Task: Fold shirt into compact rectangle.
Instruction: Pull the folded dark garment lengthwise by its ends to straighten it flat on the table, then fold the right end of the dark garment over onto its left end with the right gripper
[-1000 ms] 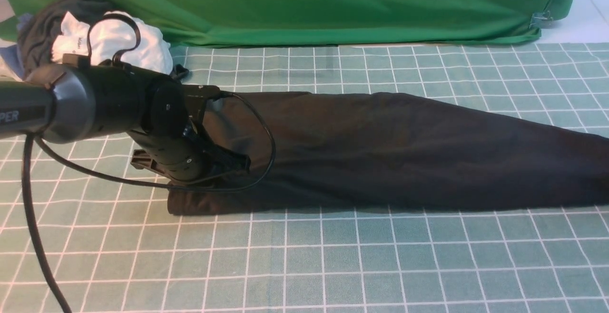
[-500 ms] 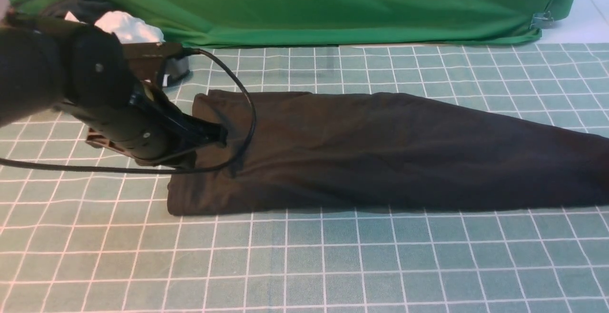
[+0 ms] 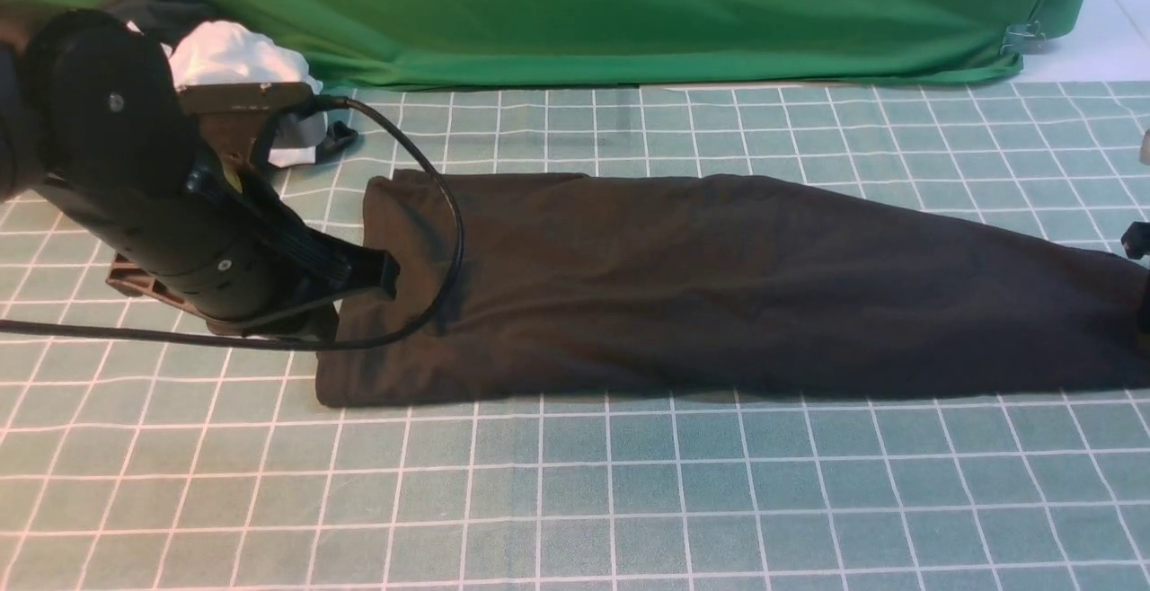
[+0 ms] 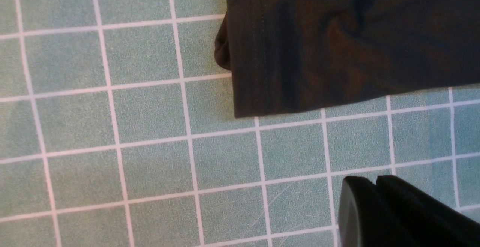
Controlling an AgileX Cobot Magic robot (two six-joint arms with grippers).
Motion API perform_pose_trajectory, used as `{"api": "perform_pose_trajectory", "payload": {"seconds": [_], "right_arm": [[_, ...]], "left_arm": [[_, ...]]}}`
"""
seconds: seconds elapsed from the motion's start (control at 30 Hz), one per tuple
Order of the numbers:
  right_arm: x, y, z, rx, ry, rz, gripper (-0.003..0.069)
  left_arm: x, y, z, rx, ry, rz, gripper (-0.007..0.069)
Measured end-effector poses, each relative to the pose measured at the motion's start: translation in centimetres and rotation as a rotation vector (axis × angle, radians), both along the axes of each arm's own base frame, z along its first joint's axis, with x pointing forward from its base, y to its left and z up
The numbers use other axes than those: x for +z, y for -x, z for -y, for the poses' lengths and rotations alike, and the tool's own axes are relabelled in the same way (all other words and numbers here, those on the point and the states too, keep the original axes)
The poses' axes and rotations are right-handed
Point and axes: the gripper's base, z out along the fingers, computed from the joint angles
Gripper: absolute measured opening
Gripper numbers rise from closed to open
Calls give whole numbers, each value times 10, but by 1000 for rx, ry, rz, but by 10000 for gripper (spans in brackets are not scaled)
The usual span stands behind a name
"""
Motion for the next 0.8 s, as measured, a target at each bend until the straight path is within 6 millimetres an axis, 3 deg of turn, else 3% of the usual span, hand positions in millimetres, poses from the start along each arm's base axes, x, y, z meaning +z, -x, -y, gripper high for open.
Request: {"api": "perform_pose_trajectory", "payload": {"seconds": [0.07,0.17,0.37,0.5,0.8], "right_arm": [[-1,0,-1,10,-6,1,87],[1,-1,2,16,-10,4,37],[25,2,21,-52,0,44,32],[48,8,33,-88,19,75,32],[95,11,10,-38,45,175,32]], "left_arm": [[0,0,0,0,2,-5,7],[-1,2,0,-1,2,-23,7],[11,11,-3,-25,-14,0,7],[33,25,-9,-31,-23,87,7],[52,40,-14,-31,-24,160,7]]}}
